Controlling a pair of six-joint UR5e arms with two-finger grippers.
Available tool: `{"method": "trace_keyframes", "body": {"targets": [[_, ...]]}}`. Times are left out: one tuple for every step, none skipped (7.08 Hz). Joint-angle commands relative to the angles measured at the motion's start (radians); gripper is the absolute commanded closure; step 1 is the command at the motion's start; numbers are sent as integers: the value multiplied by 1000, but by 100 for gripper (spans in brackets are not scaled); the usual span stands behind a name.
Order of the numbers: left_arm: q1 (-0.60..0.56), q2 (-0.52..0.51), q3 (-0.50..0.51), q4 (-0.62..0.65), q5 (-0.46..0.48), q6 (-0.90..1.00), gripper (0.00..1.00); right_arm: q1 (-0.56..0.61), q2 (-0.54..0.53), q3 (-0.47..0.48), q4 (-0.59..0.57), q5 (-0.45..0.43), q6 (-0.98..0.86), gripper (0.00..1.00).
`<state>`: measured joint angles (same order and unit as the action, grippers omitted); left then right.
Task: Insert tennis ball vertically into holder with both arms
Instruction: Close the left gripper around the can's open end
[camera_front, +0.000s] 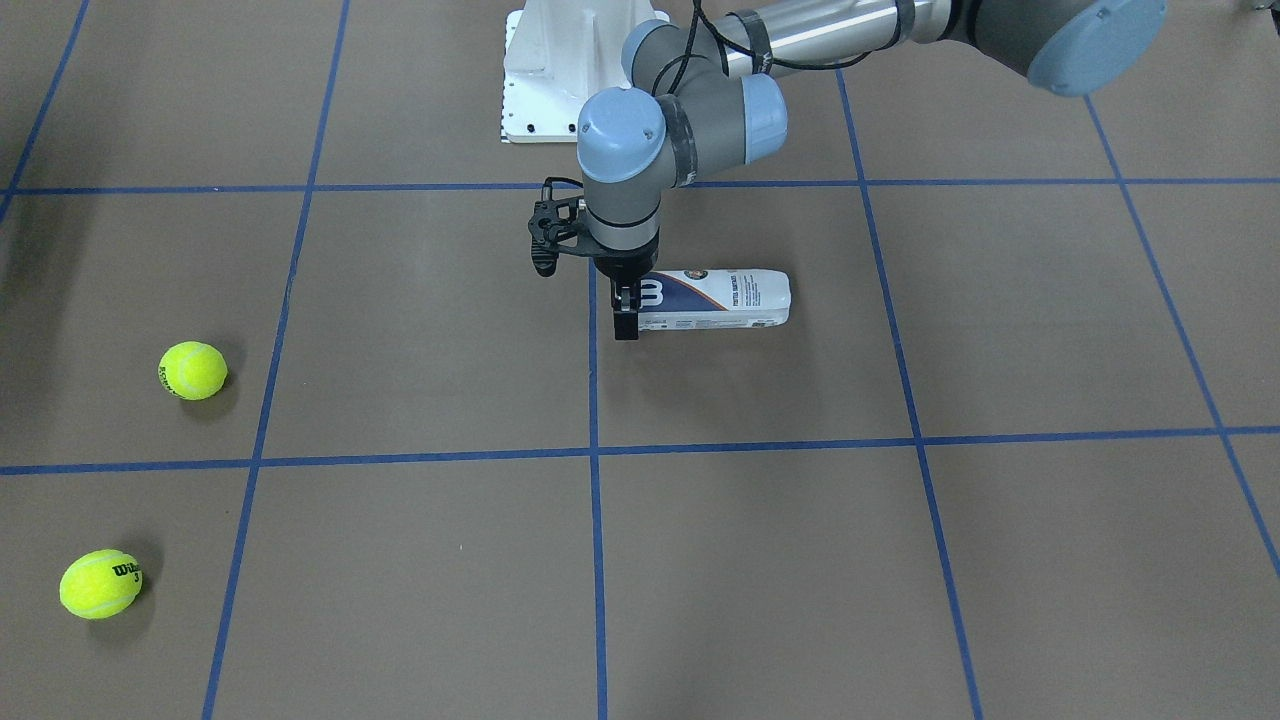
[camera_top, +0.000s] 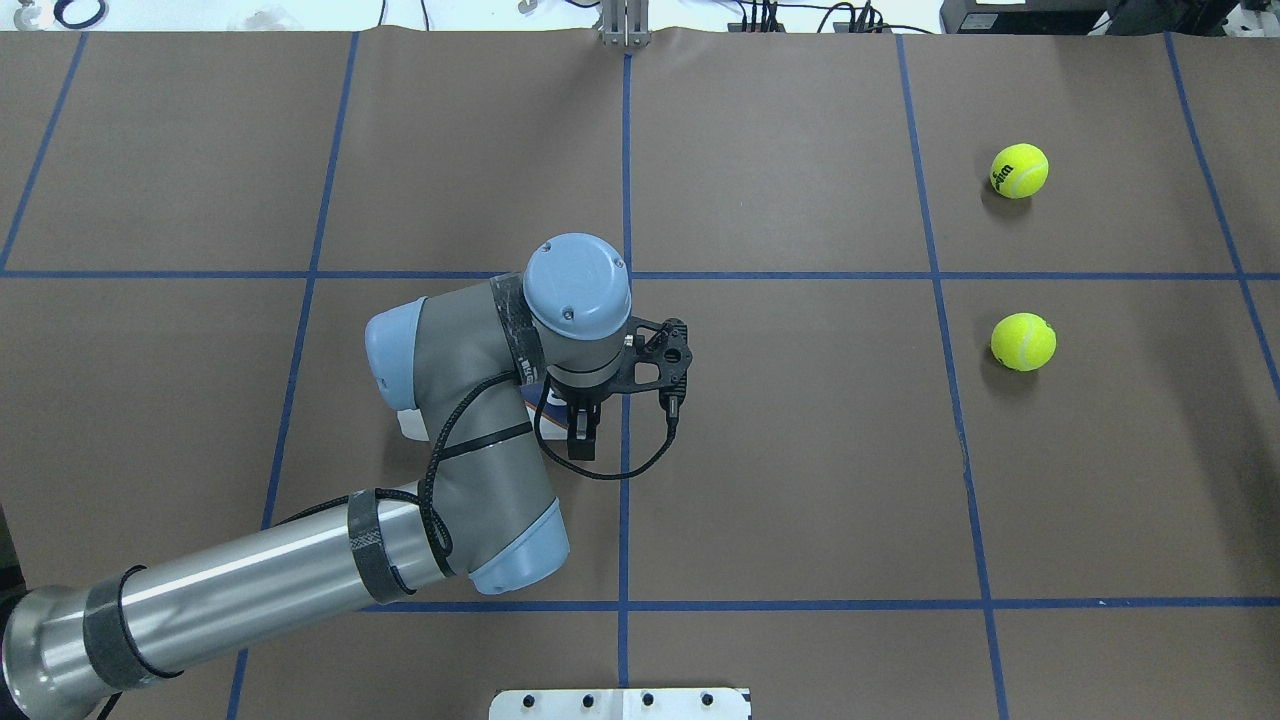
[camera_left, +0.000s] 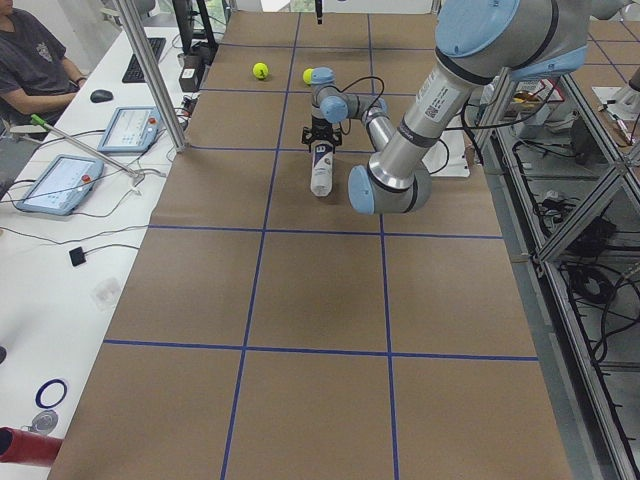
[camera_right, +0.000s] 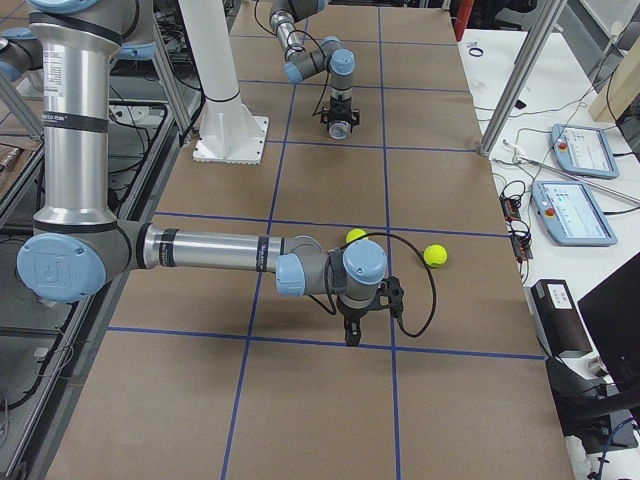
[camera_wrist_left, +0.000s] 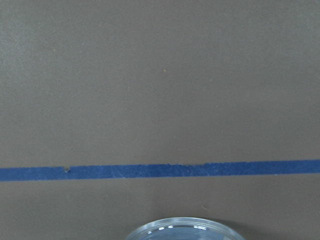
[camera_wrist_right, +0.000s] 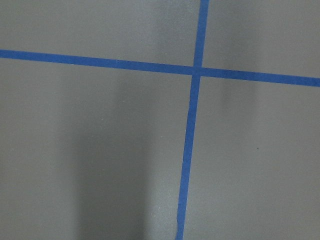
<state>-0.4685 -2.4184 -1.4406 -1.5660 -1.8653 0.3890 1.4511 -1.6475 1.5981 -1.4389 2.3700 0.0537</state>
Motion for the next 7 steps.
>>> {"method": "trace_keyframes", "body": {"targets": [[4,-1,2,0,0,1,1,0,0,0,0,0,0,1],[7,-1,11,0,0,1,2,0,0,2,0,2,2,1],[7,-1,12,0,0,1,3,0,0,2,0,2,2,1],[7,-1,12,1,0,1,6,0,0,2,0,2,0,1],[7,-1,12,1,0,1,8,0,0,3,0,3,0,1],[7,-1,12,1,0,1,13,0,0,8,0,3,2,1],[7,-1,12,1,0,1,17,0,0,11,0,3,2,1]]}}
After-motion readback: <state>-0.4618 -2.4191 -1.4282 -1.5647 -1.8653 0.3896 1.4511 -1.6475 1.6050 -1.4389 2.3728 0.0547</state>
